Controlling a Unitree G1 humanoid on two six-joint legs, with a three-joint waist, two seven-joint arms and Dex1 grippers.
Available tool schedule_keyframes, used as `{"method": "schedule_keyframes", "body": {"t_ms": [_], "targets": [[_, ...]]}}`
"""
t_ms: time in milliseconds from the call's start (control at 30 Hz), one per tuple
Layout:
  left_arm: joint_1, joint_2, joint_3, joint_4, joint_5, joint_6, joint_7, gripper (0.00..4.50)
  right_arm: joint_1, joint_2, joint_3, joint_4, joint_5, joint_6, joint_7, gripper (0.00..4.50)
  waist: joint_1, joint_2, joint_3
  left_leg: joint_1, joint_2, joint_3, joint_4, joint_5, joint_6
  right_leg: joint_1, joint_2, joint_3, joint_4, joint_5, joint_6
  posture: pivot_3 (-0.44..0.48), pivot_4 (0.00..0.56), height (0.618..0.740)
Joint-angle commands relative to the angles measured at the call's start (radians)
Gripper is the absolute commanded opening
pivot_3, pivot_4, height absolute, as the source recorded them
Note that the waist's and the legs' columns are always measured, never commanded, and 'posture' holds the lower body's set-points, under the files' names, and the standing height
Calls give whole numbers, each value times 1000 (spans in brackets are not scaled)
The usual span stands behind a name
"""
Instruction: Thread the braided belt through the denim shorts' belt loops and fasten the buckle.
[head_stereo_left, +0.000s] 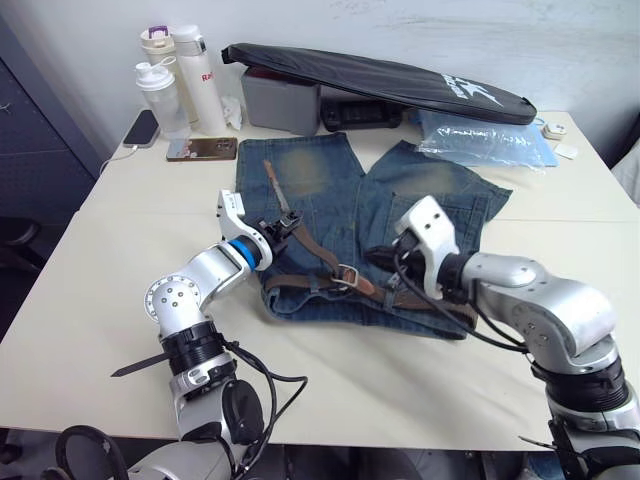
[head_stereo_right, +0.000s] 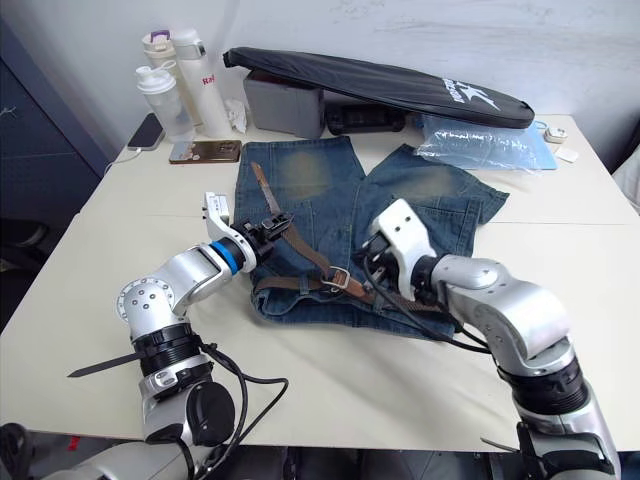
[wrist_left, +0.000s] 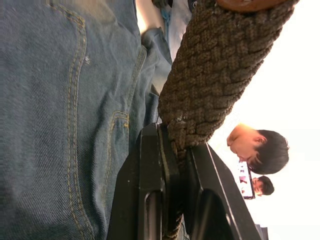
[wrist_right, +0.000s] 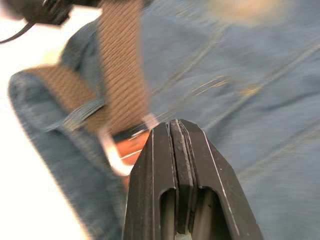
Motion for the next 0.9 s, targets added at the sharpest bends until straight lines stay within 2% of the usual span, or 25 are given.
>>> {"method": "schedule_keyframes", "body": {"t_ms": [33, 233, 367, 700, 900], "targets": [[-9, 23, -35, -14, -13, -35, -9, 0, 16, 62, 141, 47, -45, -8, 17, 118, 1, 0, 0, 0, 0, 0, 0, 0, 0, 0, 0, 0, 0, 0, 0, 0, 150, 740], [-6, 8, -48, -13, -31, -48, 2, 0, 7, 57, 273, 128, -133, -21, 33, 118, 0, 0, 0, 0, 0, 0, 1, 0, 0, 0, -1, 0, 1, 0, 0, 0, 150, 740], [-6, 5, -62, -12, -41, -63, 5, 0, 18, 53, 308, 161, -170, -10, 40, 118, -1, 0, 0, 0, 0, 0, 1, 0, 0, 0, -1, 0, 1, 0, 0, 0, 150, 740], [6, 26, -76, -8, -50, -75, -1, 0, 9, 68, 168, 83, -135, -38, 66, 118, 0, 0, 0, 0, 0, 0, 1, 0, 0, 0, -1, 0, 1, 0, 0, 0, 150, 740], [6, 31, -108, 8, -36, -84, -23, 0, -16, 98, 181, 111, -143, -53, 86, 118, 0, 0, 0, 0, 0, 0, 1, 0, 0, 0, -1, 0, 1, 0, 0, 0, 150, 740]]}}
